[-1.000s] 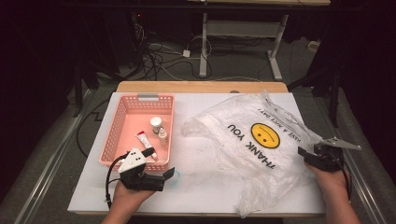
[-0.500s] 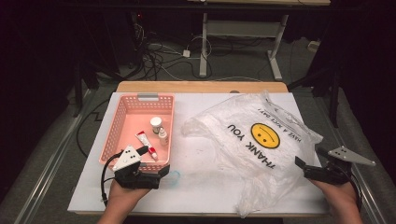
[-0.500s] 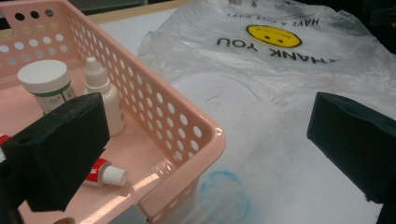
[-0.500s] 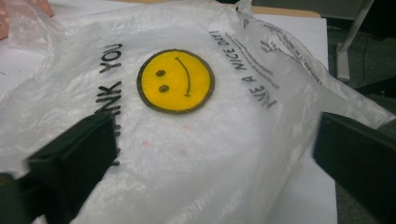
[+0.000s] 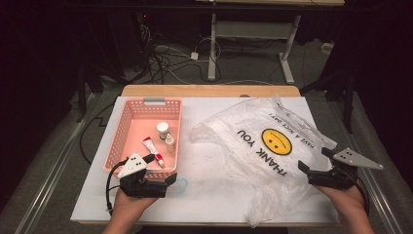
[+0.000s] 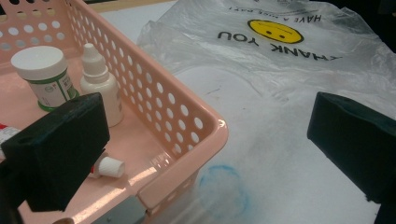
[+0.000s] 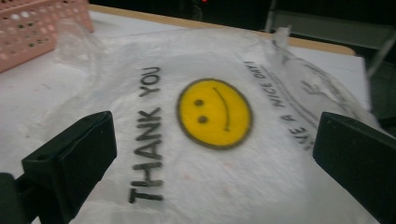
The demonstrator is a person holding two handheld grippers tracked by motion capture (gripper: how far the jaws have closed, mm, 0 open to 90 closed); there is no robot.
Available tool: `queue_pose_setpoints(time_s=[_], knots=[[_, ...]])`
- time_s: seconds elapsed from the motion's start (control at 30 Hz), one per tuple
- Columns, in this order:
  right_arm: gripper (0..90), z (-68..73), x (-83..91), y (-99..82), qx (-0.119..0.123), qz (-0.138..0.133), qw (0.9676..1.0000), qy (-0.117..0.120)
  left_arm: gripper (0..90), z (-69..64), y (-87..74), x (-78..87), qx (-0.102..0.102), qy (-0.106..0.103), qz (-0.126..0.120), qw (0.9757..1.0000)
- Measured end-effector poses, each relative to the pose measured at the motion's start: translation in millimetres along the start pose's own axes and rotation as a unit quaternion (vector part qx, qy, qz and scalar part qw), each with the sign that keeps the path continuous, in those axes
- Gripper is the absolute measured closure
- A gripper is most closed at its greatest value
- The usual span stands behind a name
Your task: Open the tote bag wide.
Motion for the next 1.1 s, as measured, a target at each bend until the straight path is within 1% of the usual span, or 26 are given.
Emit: queue_pose_setpoints(time_s=[0.1, 0.17, 0.23, 0.33, 0.43, 0.47, 0.53, 0.63, 0.67, 0.73, 0.8, 0.9, 0.93, 1.0, 1.1], knots=[[0.0, 14.5, -7.0, 2.8, 0.011, 0.003, 0.9998, 0.019, 0.0, -0.9, 1.7, -0.7, 0.002, 0.003, -0.002, 1.0], [0.0, 22.3, -10.8, 5.3, 0.016, 0.003, 0.9996, 0.025, 0.0, -1.7, 3.2, -0.8, -0.006, 0.006, -0.002, 1.0], [0.0, 28.5, -14.6, 8.3, 0.021, 0.0, 0.9992, 0.034, 0.0, -1.7, 3.9, -0.1, -0.01, 0.009, -0.006, 0.9999], [0.0, 35.6, -19.3, 12.3, 0.022, -0.001, 0.9992, 0.034, 0.0, -1.0, 2.5, -0.3, -0.004, 0.006, 0.002, 1.0], [0.0, 44.7, -25.7, 15.4, 0.025, 0.002, 0.9988, 0.042, 0.0, 0.8, 2.6, 0.4, 0.006, 0.01, -0.001, 0.9999], [0.0, 47.1, -28.2, 16.3, 0.025, 0.002, 0.9988, 0.043, 0.0, 0.3, 2.6, 0.6, 0.01, 0.007, -0.001, 0.9999], [0.0, 52.1, -33.9, 16.9, 0.024, 0.006, 0.9984, 0.05, 0.0, -1.7, 3.0, 0.7, 0.009, 0.003, 0.001, 0.9999], [0.0, 57.0, -42.2, 18.9, 0.026, 0.014, 0.9981, 0.054, 0.0, -5.3, 4.4, -0.1, -0.002, -0.007, 0.003, 1.0], [0.0, 58.4, -45.2, 19.6, 0.028, 0.018, 0.9979, 0.055, 0.0, -6.0, 5.2, -0.2, -0.005, -0.01, 0.0, 0.9999], [0.0, 61.7, -51.6, 22.8, 0.025, 0.016, 0.9979, 0.058, 0.0, -6.8, 5.3, -0.6, -0.006, -0.012, -0.005, 0.9999], [0.0, 65.6, -58.3, 24.5, 0.029, 0.019, 0.9975, 0.061, 0.0, -6.3, 2.4, -1.8, -0.004, -0.011, -0.002, 0.9999], [0.0, 72.8, -72.5, 25.3, 0.028, 0.025, 0.9971, 0.066, 0.0, -5.1, -1.5, -2.5, -0.002, -0.009, 0.001, 1.0], [0.0, 75.8, -77.8, 24.9, 0.026, 0.031, 0.9969, 0.068, 0.0, -4.7, -1.4, -2.9, 0.0, -0.008, 0.0, 1.0], [0.0, 82.1, -88.9, 25.9, 0.027, 0.031, 0.9963, 0.076, 0.0, -4.9, 0.7, -3.6, 0.006, -0.009, -0.007, 0.9999], [0.0, 90.6, -101.8, 26.2, 0.028, 0.031, 0.9955, 0.085, 0.0, -7.5, 2.6, -1.0, 0.001, -0.006, -0.015, 0.9999]])
Point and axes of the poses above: each handheld gripper's, and its own axes: x roughly backward along the jaws, y roughly out of its top, z roughly to its left, the point moved 10 cm from there along -x, roughly forward along the jaws, and after that the axes turned 11 degrees about -z, right-handed, at the moved point
